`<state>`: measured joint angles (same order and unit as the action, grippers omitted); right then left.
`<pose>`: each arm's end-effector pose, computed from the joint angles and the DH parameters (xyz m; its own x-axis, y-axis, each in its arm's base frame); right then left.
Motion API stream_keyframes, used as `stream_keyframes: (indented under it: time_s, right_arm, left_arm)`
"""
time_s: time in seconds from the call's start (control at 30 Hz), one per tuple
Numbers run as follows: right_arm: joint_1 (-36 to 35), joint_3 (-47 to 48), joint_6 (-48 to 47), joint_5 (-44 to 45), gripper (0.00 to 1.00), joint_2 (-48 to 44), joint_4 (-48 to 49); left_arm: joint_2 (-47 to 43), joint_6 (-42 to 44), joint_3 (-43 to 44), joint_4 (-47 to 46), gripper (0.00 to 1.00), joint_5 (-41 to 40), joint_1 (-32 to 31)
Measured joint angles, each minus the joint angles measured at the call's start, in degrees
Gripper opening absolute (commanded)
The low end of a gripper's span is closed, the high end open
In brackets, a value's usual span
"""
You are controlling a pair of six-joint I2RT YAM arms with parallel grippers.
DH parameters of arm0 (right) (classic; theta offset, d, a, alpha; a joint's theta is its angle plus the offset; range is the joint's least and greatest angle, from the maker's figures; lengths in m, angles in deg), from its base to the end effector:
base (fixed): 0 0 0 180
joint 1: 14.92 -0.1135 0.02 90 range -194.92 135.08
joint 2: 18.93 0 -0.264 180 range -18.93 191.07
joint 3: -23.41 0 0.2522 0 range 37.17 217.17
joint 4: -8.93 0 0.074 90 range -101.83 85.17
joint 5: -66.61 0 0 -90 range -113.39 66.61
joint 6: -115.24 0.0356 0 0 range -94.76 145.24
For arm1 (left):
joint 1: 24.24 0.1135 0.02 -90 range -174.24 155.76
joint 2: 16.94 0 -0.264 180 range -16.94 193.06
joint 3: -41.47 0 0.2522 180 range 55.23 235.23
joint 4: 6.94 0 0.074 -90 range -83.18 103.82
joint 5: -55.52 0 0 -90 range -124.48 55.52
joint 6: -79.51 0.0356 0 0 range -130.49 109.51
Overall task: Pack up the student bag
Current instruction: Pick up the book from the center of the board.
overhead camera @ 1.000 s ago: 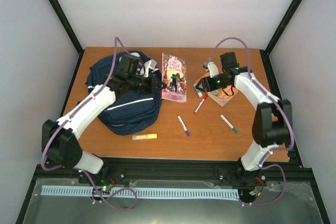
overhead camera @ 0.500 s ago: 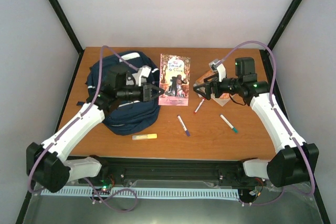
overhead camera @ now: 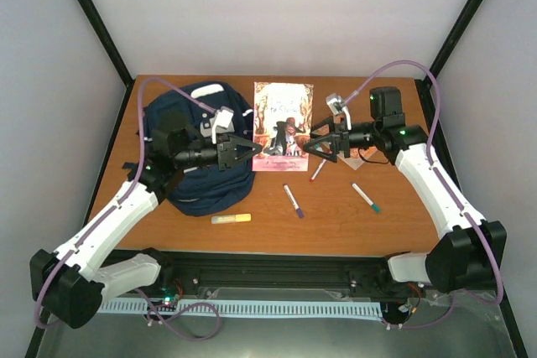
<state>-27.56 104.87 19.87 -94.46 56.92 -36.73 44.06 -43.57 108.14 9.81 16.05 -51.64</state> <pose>0.2580 0.0924 0.3391 -0.5523 -0.1550 -0.8191 -0.8329 0.1442 0.5343 0.1985 -0.1338 0.3507 -0.6697 -0.0436 -0.7413 0.7156 0.2290 -0.6599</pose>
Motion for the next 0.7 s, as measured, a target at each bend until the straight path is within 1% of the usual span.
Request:
stream_keyframes:
  time_s: [0.27,0.4,0.5,0.63,0.7]
  right_arm:
    - [-4.7,2.1,2.3,-4.9,0.95,-0.1,1.8]
    - [-5.2,4.4,3.2,-7.8,0.88,0.5,1.5]
    - [-5.2,5.7,2.7,-9.6,0.85,0.8,0.4]
    - [-5.1,5.6,2.5,-10.2,0.82,0.0,-0.3]
    - [-5.2,4.9,3.3,-9.7,0.77,-1.2,0.4]
  left_arm:
    - [0.7,-1.6,-1.7,-4.7,0.01,1.9,0.0]
    - [1.4,-1.9,-1.9,-6.2,0.01,2.3,0.0]
    - [1.7,-1.7,-1.9,-6.0,0.01,1.9,0.0]
    - [1.9,-1.5,-1.9,-5.4,0.01,0.3,0.0]
    - [2.2,-1.5,-1.9,-5.4,0.01,0.0,0.0]
